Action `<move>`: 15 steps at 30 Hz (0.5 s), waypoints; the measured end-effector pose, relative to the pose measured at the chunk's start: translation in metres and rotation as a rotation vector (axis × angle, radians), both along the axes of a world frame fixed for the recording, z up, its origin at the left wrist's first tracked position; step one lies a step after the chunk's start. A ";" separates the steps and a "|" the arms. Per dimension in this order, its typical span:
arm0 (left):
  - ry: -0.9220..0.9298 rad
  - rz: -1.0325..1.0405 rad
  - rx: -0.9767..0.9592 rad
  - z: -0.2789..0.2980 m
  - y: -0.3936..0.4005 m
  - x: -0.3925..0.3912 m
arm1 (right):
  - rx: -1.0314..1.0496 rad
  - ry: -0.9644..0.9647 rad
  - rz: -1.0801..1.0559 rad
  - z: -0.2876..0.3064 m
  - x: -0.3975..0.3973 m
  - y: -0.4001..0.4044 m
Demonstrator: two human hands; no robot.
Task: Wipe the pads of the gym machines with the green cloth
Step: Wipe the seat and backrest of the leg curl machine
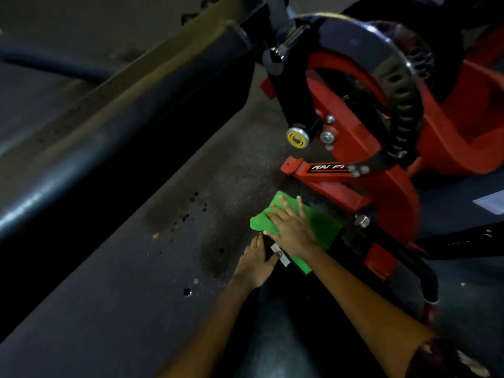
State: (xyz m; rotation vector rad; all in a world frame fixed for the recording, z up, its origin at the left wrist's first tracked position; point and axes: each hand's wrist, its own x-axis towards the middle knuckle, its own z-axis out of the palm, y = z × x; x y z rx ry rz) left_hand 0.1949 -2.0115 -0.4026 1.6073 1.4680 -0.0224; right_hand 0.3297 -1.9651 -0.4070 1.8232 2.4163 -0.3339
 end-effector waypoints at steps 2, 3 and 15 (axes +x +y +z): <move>-0.029 -0.056 0.011 0.000 0.012 0.006 | 0.028 0.045 -0.134 0.003 0.013 0.010; -0.034 -0.085 0.015 0.001 0.017 0.009 | 0.016 0.063 -0.218 0.004 0.017 0.011; -0.151 -0.151 0.077 0.001 0.076 0.049 | -0.037 0.154 -0.823 0.000 0.033 -0.003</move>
